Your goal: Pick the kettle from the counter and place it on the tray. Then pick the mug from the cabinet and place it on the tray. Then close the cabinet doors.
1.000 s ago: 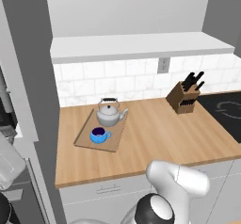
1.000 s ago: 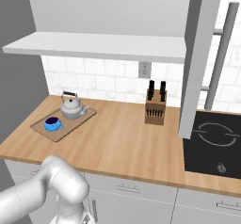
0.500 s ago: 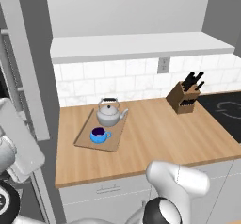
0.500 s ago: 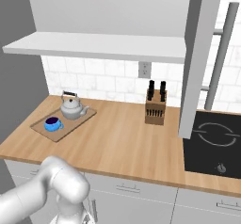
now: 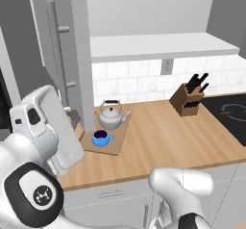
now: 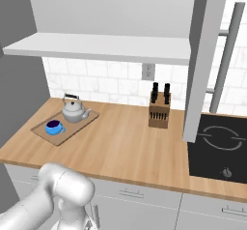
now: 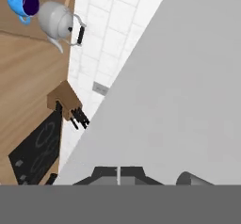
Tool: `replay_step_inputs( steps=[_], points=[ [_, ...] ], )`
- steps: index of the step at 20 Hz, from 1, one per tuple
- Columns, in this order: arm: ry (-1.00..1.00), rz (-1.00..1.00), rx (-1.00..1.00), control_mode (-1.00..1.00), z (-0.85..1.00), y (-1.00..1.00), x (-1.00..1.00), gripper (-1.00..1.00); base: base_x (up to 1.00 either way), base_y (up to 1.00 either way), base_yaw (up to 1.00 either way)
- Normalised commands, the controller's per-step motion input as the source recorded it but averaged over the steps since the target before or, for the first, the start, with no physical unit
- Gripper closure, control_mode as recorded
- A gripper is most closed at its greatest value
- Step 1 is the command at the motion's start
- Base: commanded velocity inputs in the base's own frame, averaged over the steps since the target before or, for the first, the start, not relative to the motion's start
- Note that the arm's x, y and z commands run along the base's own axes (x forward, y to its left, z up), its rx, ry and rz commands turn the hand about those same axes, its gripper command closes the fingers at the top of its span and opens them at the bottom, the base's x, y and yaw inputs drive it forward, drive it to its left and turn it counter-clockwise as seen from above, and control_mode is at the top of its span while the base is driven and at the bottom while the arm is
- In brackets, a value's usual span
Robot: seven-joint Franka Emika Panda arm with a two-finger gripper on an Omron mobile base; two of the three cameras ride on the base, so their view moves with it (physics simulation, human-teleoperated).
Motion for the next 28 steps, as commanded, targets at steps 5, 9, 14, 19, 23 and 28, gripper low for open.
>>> replay_step_inputs(
  steps=[5, 9, 14, 19, 23, 28],
  points=[
    [0.04, 0.03, -0.01, -1.00, 0.12, -0.99, 0.42, 1.00, 0.00, 0.00, 0.00],
    [0.01, 0.08, 0.00, -1.00, 0.20, -0.84, 0.85, 1.00, 0.00, 0.00, 0.00],
    [0.00, 0.12, 0.00, -1.00, 0.30, -0.75, 0.89, 1.00, 0.00, 0.00, 0.00],
    [0.00, 0.17, 0.00, -1.00, 0.38, -0.31, 1.00, 1.00, 0.00, 0.00, 0.00],
    [0.00, 0.12, 0.00, -1.00, 0.04, 0.11, 0.99, 1.00, 0.00, 0.00, 0.00],
    [0.00, 0.04, 0.00, -1.00, 0.00, 0.17, 0.85, 1.00, 0.00, 0.00, 0.00]
  ],
)
